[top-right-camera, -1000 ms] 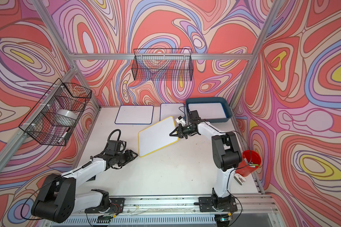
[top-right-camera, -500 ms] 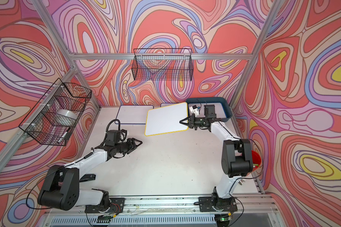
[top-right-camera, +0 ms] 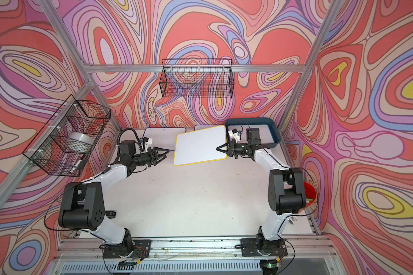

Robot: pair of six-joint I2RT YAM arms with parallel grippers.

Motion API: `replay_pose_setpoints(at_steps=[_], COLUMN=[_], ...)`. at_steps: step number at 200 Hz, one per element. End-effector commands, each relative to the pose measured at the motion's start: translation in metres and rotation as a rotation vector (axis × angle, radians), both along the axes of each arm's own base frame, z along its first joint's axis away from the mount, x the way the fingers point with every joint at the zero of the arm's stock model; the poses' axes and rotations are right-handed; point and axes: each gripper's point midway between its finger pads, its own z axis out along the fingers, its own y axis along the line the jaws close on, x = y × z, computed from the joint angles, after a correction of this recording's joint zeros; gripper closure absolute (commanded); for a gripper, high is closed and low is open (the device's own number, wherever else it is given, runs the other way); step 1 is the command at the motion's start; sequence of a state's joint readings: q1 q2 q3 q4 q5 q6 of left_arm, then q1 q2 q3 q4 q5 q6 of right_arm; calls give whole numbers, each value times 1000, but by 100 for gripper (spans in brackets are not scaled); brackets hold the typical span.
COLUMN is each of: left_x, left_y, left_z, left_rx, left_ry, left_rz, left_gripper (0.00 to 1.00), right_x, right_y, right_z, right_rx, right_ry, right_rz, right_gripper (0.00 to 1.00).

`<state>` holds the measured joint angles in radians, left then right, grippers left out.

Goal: Put the whiteboard into the storage box
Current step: Pick up the whiteboard at the center of the board.

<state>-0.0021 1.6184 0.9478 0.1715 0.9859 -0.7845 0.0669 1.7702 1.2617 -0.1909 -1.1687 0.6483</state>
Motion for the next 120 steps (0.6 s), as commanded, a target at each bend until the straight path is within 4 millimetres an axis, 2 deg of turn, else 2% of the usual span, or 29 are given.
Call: replay_pose_setpoints(at_steps=[1,26,53,62,120], left_x=[1,11,23,24,28], left_y=[-4,-4,-7,-12,-38], left_z=[-12,-16,-6,-3,15], left_rx=[3,-5,-52,-60,-102], left_ry=[25,27,3,0,-25], left_rz=[-45,-40,-43,-66,-166], left_gripper=[47,47,48,48,54], right_x=[-8,-11,-11,-8,-13], right_y=[7,8,10,12,21], right_z=[20,25,27,17,17], right_rx=[80,107,120,126,144], right_ry=[-73,-70,-69,-44,-35], right_rz=[81,99,110,112,146], right_gripper=[100,100,100,100,100])
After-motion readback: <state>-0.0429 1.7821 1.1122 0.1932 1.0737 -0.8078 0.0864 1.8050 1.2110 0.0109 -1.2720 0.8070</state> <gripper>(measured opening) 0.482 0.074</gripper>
